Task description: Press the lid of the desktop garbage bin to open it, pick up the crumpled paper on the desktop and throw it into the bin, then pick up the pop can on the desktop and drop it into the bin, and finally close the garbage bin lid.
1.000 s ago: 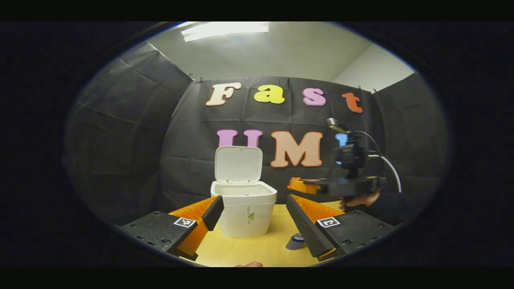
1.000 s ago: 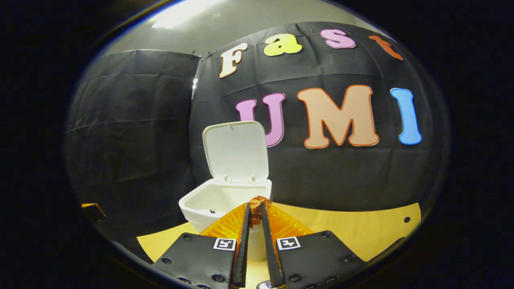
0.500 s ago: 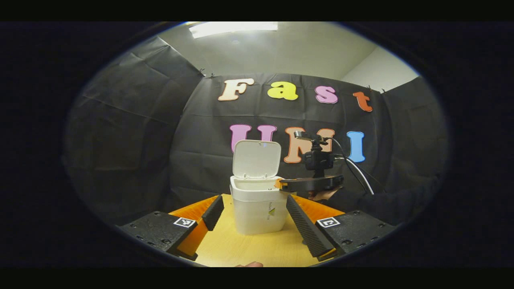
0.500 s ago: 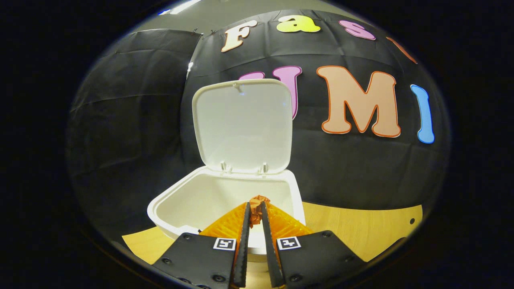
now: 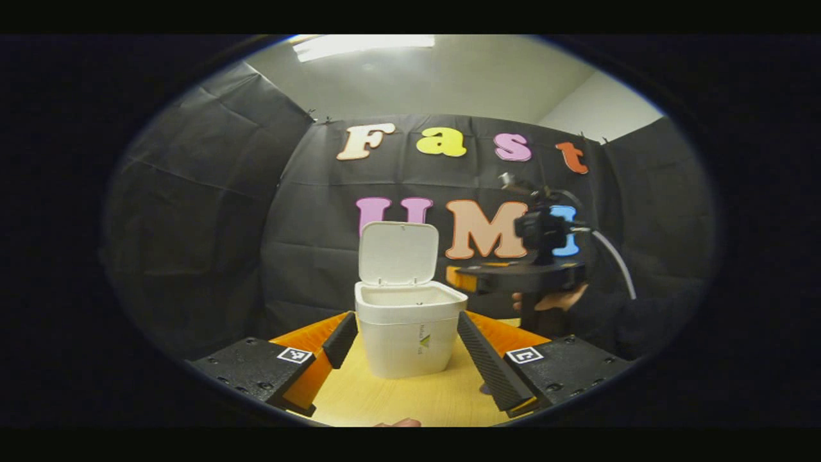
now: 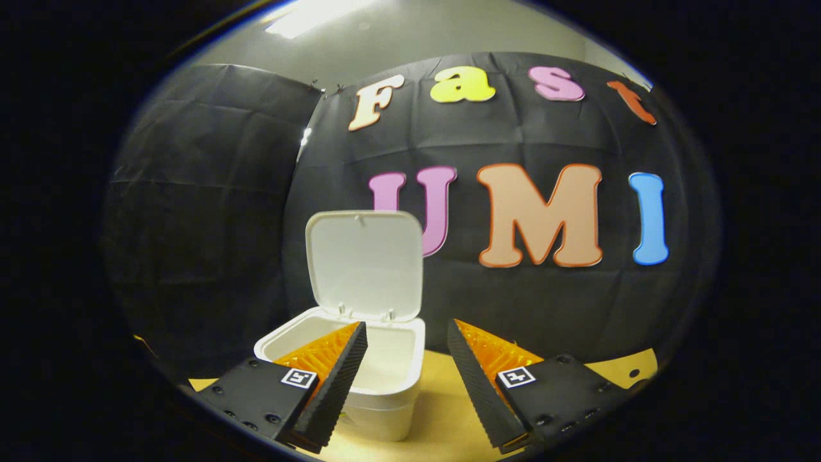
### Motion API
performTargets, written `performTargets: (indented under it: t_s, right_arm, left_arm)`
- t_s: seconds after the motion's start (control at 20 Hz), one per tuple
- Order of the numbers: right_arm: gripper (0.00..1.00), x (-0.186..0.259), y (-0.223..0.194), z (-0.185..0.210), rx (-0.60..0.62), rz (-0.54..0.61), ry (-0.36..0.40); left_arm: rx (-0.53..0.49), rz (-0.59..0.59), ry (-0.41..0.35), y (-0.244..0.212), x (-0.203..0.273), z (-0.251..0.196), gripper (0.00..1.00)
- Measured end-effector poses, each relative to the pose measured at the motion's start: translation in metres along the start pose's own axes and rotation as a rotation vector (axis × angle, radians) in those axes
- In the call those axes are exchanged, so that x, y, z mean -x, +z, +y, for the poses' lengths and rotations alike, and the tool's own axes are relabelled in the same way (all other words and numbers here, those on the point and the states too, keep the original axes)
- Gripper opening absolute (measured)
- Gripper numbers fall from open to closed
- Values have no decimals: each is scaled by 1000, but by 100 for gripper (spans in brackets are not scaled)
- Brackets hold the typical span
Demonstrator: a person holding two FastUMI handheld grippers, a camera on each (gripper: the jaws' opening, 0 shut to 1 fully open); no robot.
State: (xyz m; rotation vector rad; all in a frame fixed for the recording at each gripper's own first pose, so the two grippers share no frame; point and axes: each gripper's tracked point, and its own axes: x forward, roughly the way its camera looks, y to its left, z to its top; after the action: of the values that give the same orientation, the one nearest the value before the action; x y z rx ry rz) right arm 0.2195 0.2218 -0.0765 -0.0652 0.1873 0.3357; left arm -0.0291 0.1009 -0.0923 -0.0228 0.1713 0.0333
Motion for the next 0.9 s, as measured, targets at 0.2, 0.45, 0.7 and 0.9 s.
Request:
performTargets:
  t_s: [0.2,0.45,0.7,0.9]
  right_arm:
    - [87,77,26,-79,-8,-103,-110]
    - [87,168,13,-173,-34,-97,-264]
    - [87,233,-28,-241,-91,-48,-386]
    - [87,258,-71,-274,-114,15,-442]
  left_arm:
    - [9,25,-60,-20,-15,-44,92]
    - [4,71,-124,-60,-34,-99,92]
    - [11,157,-141,-123,-46,-144,94]
    - [3,235,-122,-190,-49,-164,94]
